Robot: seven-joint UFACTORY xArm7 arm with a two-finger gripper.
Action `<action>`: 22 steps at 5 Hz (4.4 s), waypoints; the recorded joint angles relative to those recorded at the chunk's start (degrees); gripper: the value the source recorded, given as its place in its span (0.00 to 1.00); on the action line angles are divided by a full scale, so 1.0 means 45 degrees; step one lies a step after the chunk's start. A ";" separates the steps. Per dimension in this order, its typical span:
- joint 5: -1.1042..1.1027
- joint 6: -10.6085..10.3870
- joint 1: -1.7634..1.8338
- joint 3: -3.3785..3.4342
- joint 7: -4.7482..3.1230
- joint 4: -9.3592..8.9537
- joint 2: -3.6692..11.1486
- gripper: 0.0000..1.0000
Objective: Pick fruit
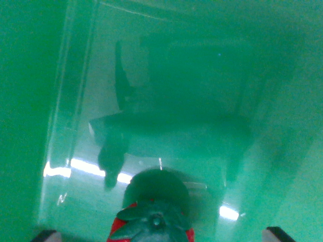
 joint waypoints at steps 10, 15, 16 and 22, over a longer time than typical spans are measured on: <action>0.0010 0.0212 -0.0004 0.0001 -0.0005 0.0142 -0.0071 1.00; 0.0032 0.0695 -0.0014 0.0004 -0.0017 0.0465 -0.0232 1.00; 0.0047 0.1026 -0.0020 0.0006 -0.0025 0.0687 -0.0342 1.00; 0.0105 0.2282 -0.0045 0.0014 -0.0056 0.1528 -0.0760 1.00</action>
